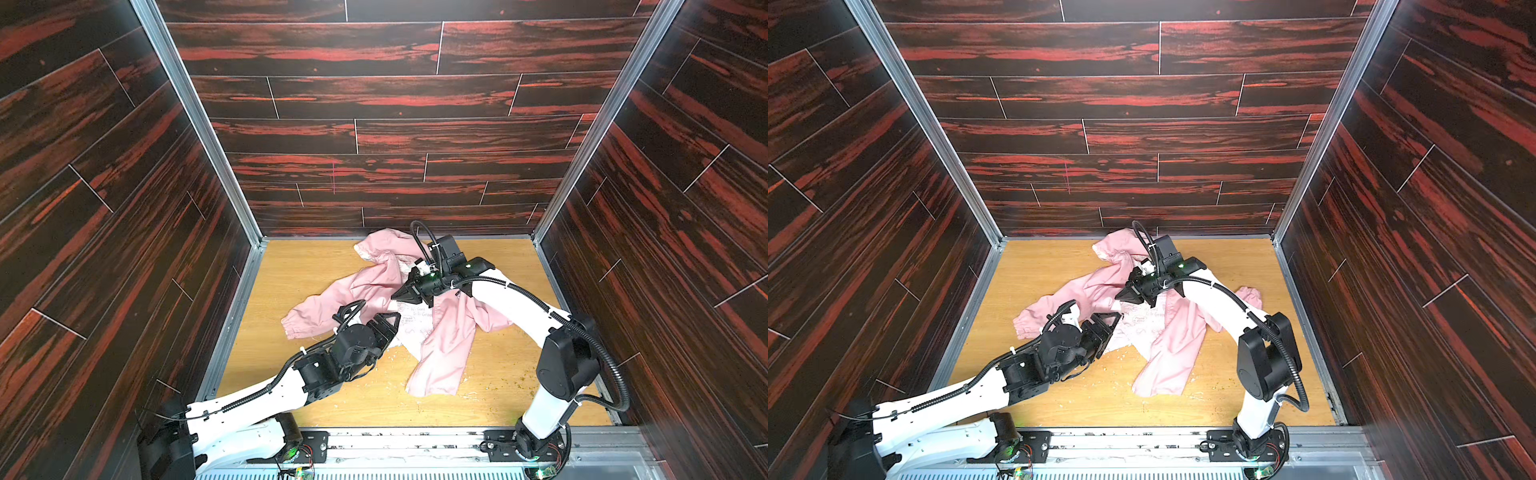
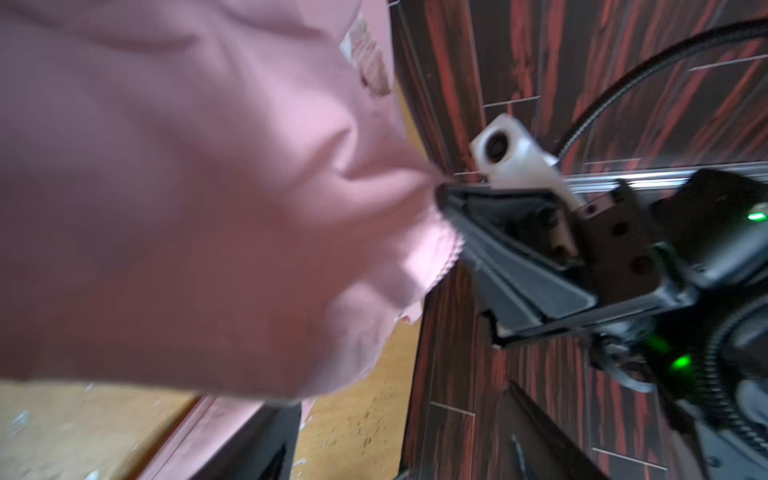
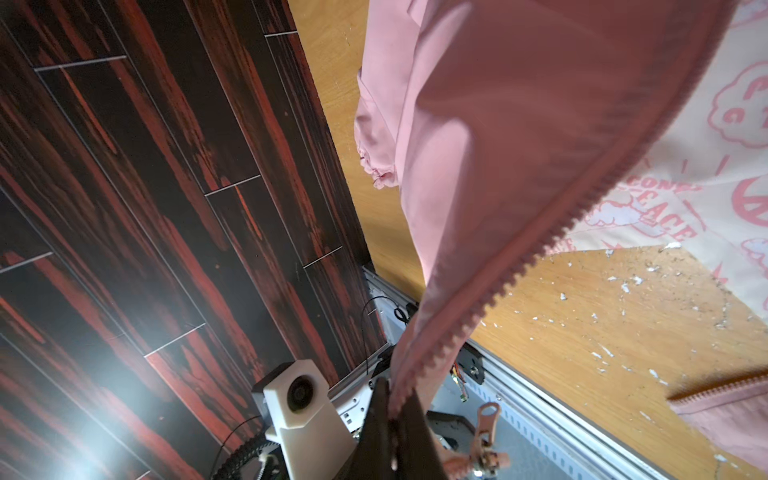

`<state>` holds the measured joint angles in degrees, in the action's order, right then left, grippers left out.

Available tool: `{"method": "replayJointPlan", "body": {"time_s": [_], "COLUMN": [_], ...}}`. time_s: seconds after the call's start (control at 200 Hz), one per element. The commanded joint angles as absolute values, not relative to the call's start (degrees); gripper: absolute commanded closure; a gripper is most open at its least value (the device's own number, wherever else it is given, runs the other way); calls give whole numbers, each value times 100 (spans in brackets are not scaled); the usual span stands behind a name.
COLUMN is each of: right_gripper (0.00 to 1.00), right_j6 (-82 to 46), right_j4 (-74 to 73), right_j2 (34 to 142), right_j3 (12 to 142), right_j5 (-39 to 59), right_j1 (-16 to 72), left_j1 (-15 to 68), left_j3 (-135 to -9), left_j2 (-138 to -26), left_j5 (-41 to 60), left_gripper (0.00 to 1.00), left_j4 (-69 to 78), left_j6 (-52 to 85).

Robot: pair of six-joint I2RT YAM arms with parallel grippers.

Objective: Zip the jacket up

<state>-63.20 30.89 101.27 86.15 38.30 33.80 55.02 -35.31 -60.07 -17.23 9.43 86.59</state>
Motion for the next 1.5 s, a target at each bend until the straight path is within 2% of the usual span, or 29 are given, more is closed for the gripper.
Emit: {"method": "replayJointPlan", "body": {"time_s": [0.0, 0.12, 0.276, 0.516, 0.972, 1.112, 1.338, 1.493], "right_gripper": [100, 100, 100, 100, 100, 100, 100, 100], "right_j6": [-6601, -6755, -6928, -7081, -7018, -6912, -6686, -6383], "right_j4": [2941, 2798, 2592, 2452, 2515, 2629, 2790, 2876], "right_j2": [9976, 9854, 9740, 9565, 9509, 9519, 9519, 9450], "right_j3": [8529, 8359, 8131, 7910, 7924, 8002, 8073, 8106], "right_j5": [4068, 4100, 4146, 4202, 4221, 4194, 4223, 4247], "right_j1": [3383, 3384, 3379, 3387, 3376, 3329, 3303, 3228], "left_j1": [5520, 5504, 5383, 5250, 5062, 5062, 5042, 5015], "left_j3": [-3241, -3199, -3165, -3065, -3230, -3097, -3057, -3075], "left_j2": [-5972, -5864, -5996, -6108, -6339, -6187, -6064, -6032], "left_j5": [-2206, -2329, -1991, -1775, -985, -1066, -1142, -1207], "left_gripper": [23, 22, 22, 26, 60, 71, 82, 94], "left_j4": [1695, 1792, 2085, 2380, 2489, 2486, 2407, 2395], "left_j6": [8594, 8417, 8291, 8183, 7966, 7954, 7934, 8000]}}
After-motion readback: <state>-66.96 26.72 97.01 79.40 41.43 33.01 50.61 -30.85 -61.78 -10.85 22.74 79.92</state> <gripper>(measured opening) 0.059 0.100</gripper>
